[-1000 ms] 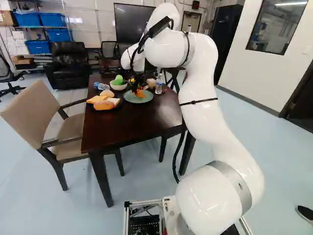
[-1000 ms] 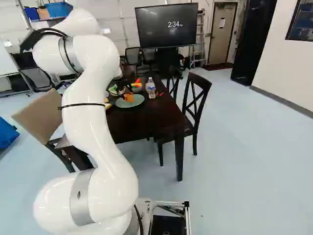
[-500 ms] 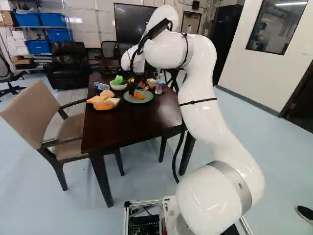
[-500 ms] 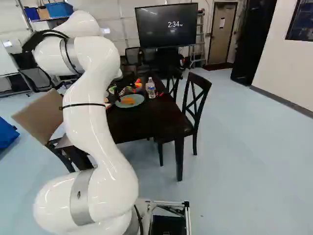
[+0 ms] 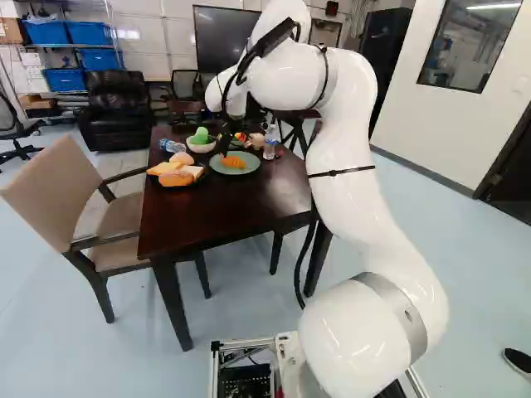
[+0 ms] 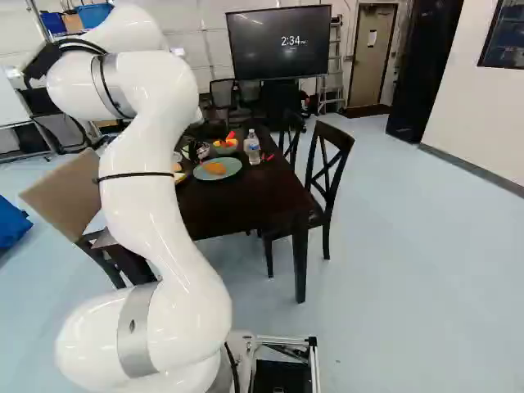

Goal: Move the croissant to the empty plate

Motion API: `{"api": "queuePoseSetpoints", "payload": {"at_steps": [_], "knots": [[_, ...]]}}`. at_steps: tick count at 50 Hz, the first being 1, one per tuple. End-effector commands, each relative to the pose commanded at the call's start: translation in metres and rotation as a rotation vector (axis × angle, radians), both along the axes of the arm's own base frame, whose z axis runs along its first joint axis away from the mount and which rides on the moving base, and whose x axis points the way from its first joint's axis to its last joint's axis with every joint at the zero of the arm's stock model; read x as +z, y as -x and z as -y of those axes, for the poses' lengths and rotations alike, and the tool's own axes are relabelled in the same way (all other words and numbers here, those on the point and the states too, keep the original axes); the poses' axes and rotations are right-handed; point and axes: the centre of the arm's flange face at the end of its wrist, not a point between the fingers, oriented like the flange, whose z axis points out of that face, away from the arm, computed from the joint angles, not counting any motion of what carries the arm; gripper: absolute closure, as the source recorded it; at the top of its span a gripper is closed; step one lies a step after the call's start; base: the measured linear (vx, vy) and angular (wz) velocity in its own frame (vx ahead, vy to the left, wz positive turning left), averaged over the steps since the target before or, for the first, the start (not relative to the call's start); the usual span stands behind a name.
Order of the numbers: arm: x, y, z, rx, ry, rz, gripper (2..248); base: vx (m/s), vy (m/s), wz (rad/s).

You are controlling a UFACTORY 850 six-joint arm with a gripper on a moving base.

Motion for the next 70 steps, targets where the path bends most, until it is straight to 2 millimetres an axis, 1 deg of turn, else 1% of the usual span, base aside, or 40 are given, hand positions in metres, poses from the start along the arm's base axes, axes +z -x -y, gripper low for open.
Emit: {"api": "queuePoseSetpoints", "payload": {"at_steps": [7,19,37,70], "knots": [[0.011,0.01,0.004,-0.002,-0.001,0.003,3,0.0,0.0,0.0],[0.029,0.034,0.015,-0.007,-0.001,0.003,3,0.0,0.0,0.0],[0.031,0.059,0.037,-0.026,0.007,-0.022,3,0.0,0.0,0.0],[0.033,0.102,0.086,-0.102,-0.006,-0.065,3,0.0,0.0,0.0]]}}
